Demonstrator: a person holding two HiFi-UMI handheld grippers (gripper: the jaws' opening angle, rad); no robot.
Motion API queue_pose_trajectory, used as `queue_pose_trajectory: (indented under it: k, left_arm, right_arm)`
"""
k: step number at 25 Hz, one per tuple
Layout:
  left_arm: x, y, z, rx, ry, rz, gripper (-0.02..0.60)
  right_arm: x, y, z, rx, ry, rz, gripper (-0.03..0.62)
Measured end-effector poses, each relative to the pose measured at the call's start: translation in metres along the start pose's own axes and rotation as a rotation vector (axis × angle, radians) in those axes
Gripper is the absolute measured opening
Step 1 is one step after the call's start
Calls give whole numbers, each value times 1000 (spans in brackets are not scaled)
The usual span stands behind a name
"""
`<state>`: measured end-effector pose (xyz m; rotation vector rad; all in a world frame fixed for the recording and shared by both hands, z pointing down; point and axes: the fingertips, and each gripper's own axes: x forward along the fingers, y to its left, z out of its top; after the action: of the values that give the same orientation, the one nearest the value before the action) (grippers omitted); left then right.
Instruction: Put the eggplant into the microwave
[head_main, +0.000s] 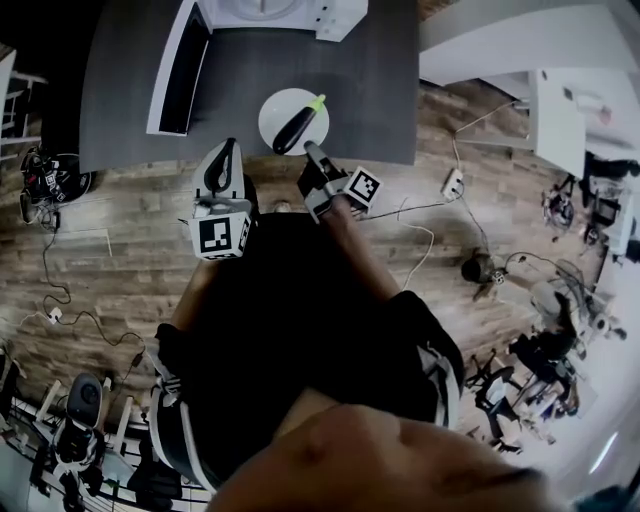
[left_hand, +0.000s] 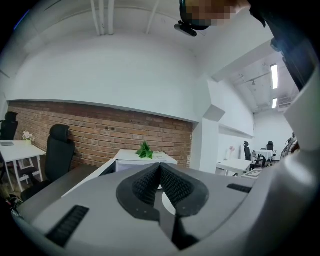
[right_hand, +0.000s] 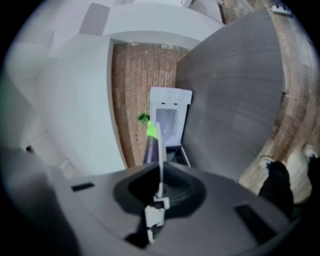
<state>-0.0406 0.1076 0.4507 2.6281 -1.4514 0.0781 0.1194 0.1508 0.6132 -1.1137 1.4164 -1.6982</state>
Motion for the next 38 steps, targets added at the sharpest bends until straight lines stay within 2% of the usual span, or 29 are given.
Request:
queue_pose_trajectory:
  k: [8, 11, 18, 22, 27, 31, 38]
  left_arm:
    - [51, 53, 15, 5, 8, -64, 37]
    - [66, 65, 15, -21, 32, -87, 37]
    - [94, 95, 20, -13, 49, -185, 37]
    - [107, 111, 29, -34, 44, -199, 37]
    - [118, 124, 41, -38, 14, -171, 37]
    - [122, 126, 40, -4, 20, -130, 37]
    - [125, 132, 47, -5, -3, 5, 37]
  right_arm:
    - [64, 2, 16, 2, -66, -20, 40]
    - [86, 3, 25, 13, -96, -24, 40]
    - [137, 4, 40, 38, -167, -6, 40]
    - [161, 3, 46, 26, -186, -17, 40]
    - [190, 6, 53, 36, -172, -24, 40]
    - [211, 0, 67, 25, -142, -17, 40]
    - [240, -9, 88, 0, -65, -7, 40]
